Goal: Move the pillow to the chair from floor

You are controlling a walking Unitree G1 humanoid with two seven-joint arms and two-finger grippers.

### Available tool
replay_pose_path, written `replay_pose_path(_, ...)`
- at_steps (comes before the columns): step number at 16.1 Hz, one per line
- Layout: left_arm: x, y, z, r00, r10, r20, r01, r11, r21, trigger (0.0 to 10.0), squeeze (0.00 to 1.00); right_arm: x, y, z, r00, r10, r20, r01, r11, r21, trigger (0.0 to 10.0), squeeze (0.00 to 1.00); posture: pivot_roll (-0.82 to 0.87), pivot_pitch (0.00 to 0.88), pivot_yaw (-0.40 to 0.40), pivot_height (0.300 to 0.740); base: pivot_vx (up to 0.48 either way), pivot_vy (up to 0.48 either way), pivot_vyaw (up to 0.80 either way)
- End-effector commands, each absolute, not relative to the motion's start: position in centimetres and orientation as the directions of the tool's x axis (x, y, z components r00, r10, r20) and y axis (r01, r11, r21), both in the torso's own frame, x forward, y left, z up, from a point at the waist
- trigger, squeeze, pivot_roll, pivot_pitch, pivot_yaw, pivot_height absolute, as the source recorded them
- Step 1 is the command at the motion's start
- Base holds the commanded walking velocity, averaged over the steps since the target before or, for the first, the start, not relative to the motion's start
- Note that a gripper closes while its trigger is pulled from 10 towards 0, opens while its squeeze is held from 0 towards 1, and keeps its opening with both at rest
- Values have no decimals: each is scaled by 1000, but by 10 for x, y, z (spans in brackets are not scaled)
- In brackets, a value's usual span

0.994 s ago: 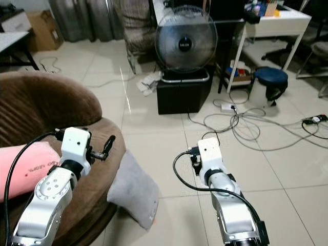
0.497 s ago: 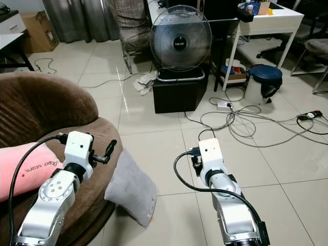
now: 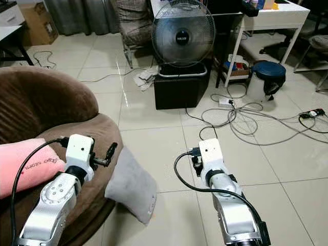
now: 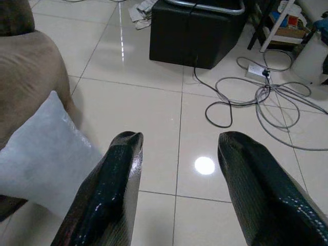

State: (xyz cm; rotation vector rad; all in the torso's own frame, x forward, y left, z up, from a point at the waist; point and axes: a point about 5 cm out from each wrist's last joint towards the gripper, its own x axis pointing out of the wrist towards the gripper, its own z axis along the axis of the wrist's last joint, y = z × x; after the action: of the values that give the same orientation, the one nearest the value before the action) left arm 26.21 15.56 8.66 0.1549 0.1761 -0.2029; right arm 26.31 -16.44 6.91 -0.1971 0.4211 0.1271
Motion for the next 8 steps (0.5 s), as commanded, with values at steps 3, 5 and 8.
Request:
replay_pose_path(3,259,158,86,967,-164,-192,193,971,138,10000,0,263,-162,70,902,98,-420,-184,969,-167,10000,0,-33,0,38,740,0,0,0)
replay_pose_path(5,258,160,86,969,-157,-192,185,973,139,10000,0,264,-161,71,901,107,-421,-193,967,-167,10000,0,-29,0,33,740,0,0,0)
replay_pose_path(8,256,161,86,970,-152,-192,180,974,140,10000,0,265,-160,70,900,112,-421,-201,964,-174,10000,0,-22,0,27,740,0,0,0)
